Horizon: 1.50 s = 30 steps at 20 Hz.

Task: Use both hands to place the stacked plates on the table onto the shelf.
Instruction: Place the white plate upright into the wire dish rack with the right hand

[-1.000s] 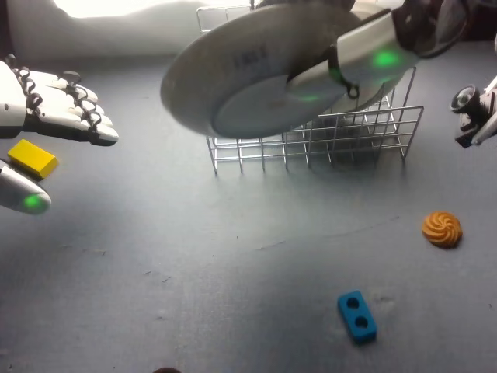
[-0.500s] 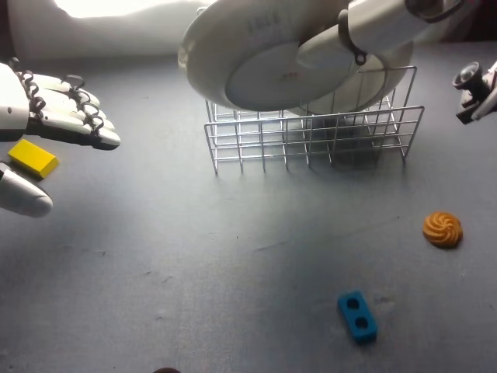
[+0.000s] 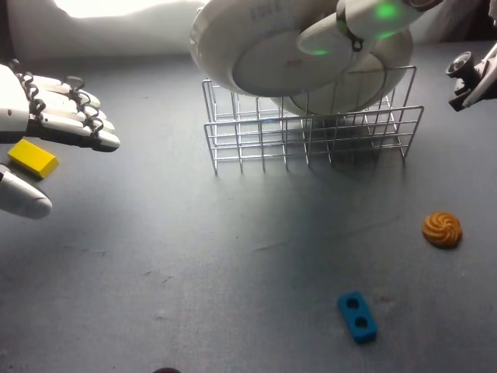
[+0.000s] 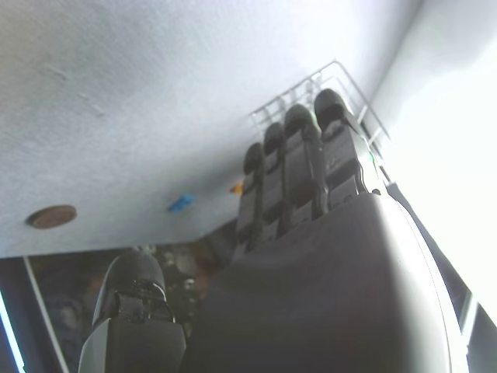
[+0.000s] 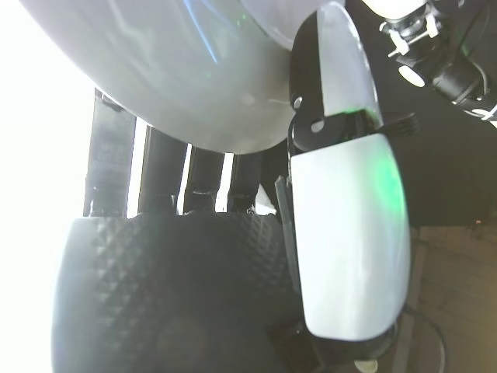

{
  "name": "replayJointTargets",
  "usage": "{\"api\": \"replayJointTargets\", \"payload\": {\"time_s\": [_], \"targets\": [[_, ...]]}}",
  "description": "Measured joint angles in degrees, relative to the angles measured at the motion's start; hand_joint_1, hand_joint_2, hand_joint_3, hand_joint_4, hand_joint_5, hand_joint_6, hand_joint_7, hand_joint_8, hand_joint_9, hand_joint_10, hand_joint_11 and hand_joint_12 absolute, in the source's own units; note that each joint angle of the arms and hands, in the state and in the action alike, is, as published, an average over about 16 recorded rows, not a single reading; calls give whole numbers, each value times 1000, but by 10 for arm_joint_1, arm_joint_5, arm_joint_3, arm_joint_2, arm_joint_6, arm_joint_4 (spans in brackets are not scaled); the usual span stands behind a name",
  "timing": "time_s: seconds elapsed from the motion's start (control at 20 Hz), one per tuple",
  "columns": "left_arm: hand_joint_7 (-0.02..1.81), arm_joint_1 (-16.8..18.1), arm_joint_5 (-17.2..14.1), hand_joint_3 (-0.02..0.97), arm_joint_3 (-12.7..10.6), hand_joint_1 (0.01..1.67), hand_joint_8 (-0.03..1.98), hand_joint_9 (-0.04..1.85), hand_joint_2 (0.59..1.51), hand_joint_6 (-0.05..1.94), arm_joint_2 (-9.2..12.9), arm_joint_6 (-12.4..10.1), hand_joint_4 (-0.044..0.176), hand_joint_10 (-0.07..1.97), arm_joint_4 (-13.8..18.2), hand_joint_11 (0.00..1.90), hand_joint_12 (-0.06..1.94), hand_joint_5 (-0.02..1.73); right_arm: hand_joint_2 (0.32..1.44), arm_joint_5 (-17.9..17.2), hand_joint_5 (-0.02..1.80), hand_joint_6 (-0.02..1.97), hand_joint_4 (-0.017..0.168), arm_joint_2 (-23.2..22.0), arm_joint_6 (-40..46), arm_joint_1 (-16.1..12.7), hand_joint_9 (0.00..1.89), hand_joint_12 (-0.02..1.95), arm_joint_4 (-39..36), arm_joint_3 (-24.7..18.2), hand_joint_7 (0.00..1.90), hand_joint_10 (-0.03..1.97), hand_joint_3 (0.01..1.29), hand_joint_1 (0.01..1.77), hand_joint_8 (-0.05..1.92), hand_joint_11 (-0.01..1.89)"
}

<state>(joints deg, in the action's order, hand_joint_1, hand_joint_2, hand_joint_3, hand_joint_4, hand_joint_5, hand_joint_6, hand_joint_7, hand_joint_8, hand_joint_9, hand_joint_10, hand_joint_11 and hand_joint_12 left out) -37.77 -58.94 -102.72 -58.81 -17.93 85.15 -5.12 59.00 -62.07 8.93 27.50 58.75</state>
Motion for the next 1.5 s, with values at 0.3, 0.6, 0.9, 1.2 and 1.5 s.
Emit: {"api": "replayJointTargets", "payload": {"time_s": [0.3, 0.6, 0.9, 1.2, 1.5], "targets": [[148, -3, 0, 16, 0, 17, 17, 139, 1143, 17, -1, 1, 1, 7, 3, 17, 191, 144, 1010, -11, 978, 844, 15, 19, -6, 20, 1353, 1213, 1, 20, 1126, 13, 11, 1169, 730, 864], [148, -5, 0, 16, 0, 17, 17, 139, 1140, 13, -3, 1, 1, 8, 7, 18, 202, 146, 1010, -26, 979, 841, 15, 38, -13, 45, 1354, 1209, -2, 36, 1122, 13, 11, 1169, 748, 866], [146, -6, 1, 16, 0, 17, 17, 138, 1138, 11, -4, 1, 1, 8, 9, 18, 203, 149, 1010, -38, 978, 840, 15, 55, -18, 69, 1353, 1203, -5, 53, 1128, 13, 11, 1169, 756, 877], [136, -7, 1, 16, 2, 18, 17, 130, 1140, 11, -4, 1, 1, 8, 10, 18, 191, 142, 1009, -48, 978, 838, 12, 75, -17, 86, 1353, 1199, -6, 73, 1136, 13, 11, 1169, 767, 893], [135, -7, 1, 16, 4, 18, 17, 126, 1140, 11, -4, 1, 2, 8, 10, 18, 179, 136, 1008, -53, 978, 840, 9, 97, -14, 102, 1353, 1204, -5, 98, 1134, 13, 12, 1169, 769, 895]]}}
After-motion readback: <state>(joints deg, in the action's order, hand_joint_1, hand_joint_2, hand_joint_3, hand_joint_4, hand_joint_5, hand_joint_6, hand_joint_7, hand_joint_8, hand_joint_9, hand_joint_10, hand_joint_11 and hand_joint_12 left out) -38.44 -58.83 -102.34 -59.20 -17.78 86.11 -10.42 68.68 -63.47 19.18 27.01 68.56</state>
